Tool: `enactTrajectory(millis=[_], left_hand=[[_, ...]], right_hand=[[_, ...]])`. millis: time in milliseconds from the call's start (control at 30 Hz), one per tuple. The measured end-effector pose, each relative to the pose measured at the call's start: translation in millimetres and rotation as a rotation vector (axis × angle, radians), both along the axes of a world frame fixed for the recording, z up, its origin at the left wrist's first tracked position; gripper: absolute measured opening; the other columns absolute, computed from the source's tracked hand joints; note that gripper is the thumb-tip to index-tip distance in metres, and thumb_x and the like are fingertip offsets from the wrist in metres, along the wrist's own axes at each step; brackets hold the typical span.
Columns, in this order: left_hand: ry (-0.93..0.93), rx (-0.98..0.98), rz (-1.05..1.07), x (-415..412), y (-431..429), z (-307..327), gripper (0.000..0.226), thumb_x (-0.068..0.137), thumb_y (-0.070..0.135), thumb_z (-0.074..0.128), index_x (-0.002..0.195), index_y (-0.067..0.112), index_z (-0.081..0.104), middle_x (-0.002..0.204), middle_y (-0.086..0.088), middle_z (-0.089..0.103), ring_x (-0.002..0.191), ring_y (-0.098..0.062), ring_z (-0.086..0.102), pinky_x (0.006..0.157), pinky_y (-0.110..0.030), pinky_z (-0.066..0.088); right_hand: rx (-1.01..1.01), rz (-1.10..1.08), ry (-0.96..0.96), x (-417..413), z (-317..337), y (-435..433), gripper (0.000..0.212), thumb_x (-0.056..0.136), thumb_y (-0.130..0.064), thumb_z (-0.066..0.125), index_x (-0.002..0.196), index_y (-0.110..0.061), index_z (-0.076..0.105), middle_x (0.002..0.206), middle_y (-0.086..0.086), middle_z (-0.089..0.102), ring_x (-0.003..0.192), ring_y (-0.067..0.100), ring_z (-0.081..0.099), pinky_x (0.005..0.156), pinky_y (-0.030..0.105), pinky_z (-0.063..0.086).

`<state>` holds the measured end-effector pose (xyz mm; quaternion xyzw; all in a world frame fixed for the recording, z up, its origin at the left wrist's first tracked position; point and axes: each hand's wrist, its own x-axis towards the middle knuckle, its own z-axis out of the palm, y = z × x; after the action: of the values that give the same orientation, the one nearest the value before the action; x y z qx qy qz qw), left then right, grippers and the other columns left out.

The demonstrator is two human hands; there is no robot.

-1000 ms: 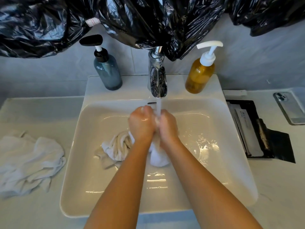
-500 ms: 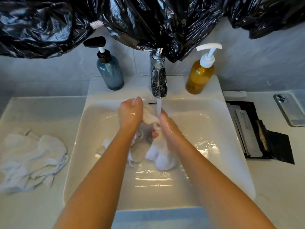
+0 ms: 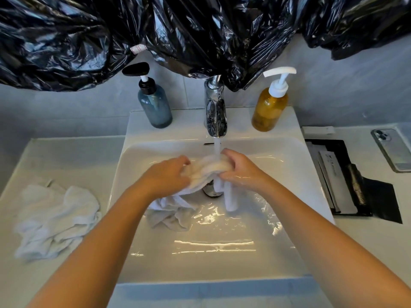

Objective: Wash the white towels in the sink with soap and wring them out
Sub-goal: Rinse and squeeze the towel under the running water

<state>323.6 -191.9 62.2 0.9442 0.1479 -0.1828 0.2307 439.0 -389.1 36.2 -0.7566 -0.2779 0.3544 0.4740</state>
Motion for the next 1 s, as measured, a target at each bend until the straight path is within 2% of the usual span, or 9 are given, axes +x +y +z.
enactTrajectory(millis=[133,267,367,467,567,700,800,900,1000], left_hand=[[-0.093,-0.491,0.011,5,-34,0,0.063,0.082,0.049,0.061,0.138,0.039,0.034,0.112,0.013,0.063,0.099,-0.010,0.063,0.081,-0.030,0.051],[-0.250,-0.503,0.273,10,-45,-10,0.020,0.098,0.025,0.054,0.116,0.028,0.047,0.099,0.012,0.058,0.096,-0.011,0.057,0.076,-0.024,0.043],[-0.373,-0.699,0.458,5,-37,-15,0.023,0.098,0.021,0.052,0.120,0.023,0.049,0.101,0.001,0.063,0.095,-0.021,0.063,0.078,-0.032,0.053],[-0.504,-0.750,0.404,2,-43,-15,0.035,0.094,0.014,0.061,0.122,0.030,0.047,0.102,0.005,0.064,0.084,-0.008,0.064,0.073,-0.022,0.053],[-0.637,-0.527,0.263,4,-58,-22,0.017,0.087,0.038,0.062,0.101,0.041,0.053,0.103,0.022,0.060,0.090,0.006,0.057,0.077,-0.009,0.043],[-0.666,-0.254,0.468,17,-76,-36,0.026,0.085,0.050,0.057,0.084,0.025,0.057,0.084,0.007,0.059,0.080,-0.009,0.057,0.070,-0.022,0.042],[-0.562,-0.079,0.647,33,-87,-39,0.028,0.097,0.035,0.044,0.078,0.016,0.053,0.077,0.001,0.057,0.078,-0.021,0.062,0.066,-0.028,0.038],[-0.491,-0.281,0.807,43,-75,-37,0.036,0.102,0.031,0.039,0.080,0.009,0.058,0.078,-0.009,0.062,0.076,-0.025,0.059,0.064,-0.033,0.041],[-0.543,-0.570,0.864,42,-57,-34,0.043,0.101,0.034,0.043,0.079,-0.001,0.056,0.076,-0.011,0.056,0.071,-0.021,0.049,0.064,-0.033,0.038]], right_hand=[[0.090,-0.034,0.066,-3,9,9,0.044,0.061,-0.031,0.066,0.103,-0.030,0.053,0.105,0.005,0.064,0.091,0.020,0.064,0.081,0.036,0.054],[0.066,-0.005,0.224,11,14,-3,0.057,0.072,-0.019,0.075,0.119,-0.032,0.047,0.108,0.007,0.061,0.087,0.014,0.061,0.073,0.021,0.051],[0.107,-0.042,0.555,11,5,-18,0.065,0.064,-0.024,0.077,0.122,-0.042,0.053,0.108,0.008,0.063,0.090,0.023,0.062,0.074,0.028,0.052],[0.353,-0.373,0.776,-1,-14,-5,0.051,0.077,-0.023,0.069,0.125,-0.035,0.058,0.113,0.013,0.064,0.093,0.026,0.062,0.077,0.036,0.051],[0.398,-0.634,0.982,-18,-16,18,0.030,0.094,-0.029,0.048,0.117,-0.023,0.066,0.099,0.015,0.070,0.087,0.030,0.066,0.074,0.037,0.053],[0.263,-0.646,0.981,-32,-5,45,0.051,0.095,-0.052,0.039,0.080,-0.013,0.068,0.067,0.007,0.066,0.059,0.020,0.065,0.056,0.025,0.049],[0.287,-0.725,0.805,-33,-8,60,0.045,0.104,-0.034,0.041,0.073,-0.011,0.064,0.058,0.002,0.065,0.056,0.015,0.062,0.055,0.025,0.050],[0.165,-0.727,0.641,-33,-10,57,0.030,0.100,-0.026,0.048,0.082,-0.011,0.067,0.069,0.005,0.068,0.064,0.020,0.063,0.057,0.024,0.051],[0.081,-0.711,0.720,-31,-7,42,0.029,0.091,-0.038,0.056,0.089,-0.012,0.070,0.074,0.013,0.065,0.056,0.026,0.058,0.052,0.029,0.047]])
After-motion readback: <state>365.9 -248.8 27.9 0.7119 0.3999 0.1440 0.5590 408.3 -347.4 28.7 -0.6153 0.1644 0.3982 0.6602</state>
